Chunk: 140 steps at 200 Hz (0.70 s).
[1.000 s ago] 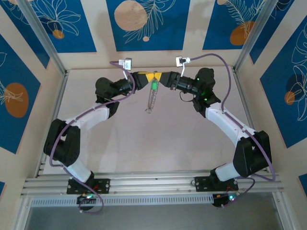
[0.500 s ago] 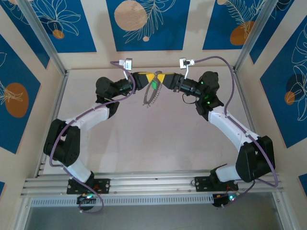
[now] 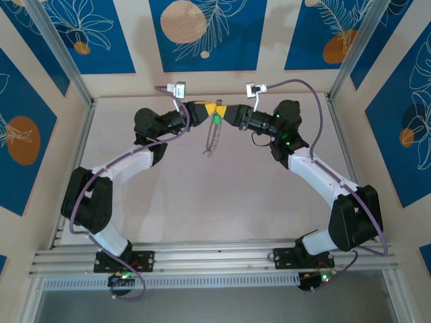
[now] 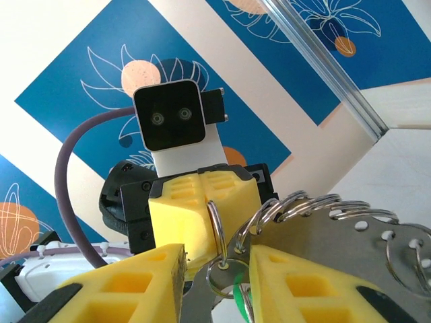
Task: Put the keys on the keyring
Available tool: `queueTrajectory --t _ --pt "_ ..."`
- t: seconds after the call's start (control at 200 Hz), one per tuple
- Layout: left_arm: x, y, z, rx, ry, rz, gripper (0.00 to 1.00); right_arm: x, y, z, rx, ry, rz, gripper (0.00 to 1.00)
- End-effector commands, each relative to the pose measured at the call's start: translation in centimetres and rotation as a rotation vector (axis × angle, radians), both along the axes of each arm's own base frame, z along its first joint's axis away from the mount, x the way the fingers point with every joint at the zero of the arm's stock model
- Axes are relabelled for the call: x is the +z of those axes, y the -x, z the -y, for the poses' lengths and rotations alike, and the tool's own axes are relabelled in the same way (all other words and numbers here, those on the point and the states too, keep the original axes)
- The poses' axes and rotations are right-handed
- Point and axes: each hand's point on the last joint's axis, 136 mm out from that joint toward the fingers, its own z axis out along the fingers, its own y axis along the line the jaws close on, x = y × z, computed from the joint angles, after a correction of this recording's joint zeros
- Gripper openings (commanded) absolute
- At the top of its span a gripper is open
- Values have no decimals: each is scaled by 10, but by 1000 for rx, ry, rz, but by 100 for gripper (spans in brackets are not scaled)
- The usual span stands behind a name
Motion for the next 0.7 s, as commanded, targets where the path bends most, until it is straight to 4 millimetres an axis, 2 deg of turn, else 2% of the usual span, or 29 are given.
queueTrajectory --t 0.0,0.245,0.575,0.695 --pt "35 20 -6 -9 44 128 0 22 2 -2 0 -31 63 30" --pt "34 20 -5 -15 46 126 0 27 -2 5 -29 -38 75 30" --pt "34 20 -4 -27 47 122 0 28 -6 3 -15 -51 78 20" --pt "34 21 -4 -30 47 122 0 28 -7 2 -9 -53 77 19"
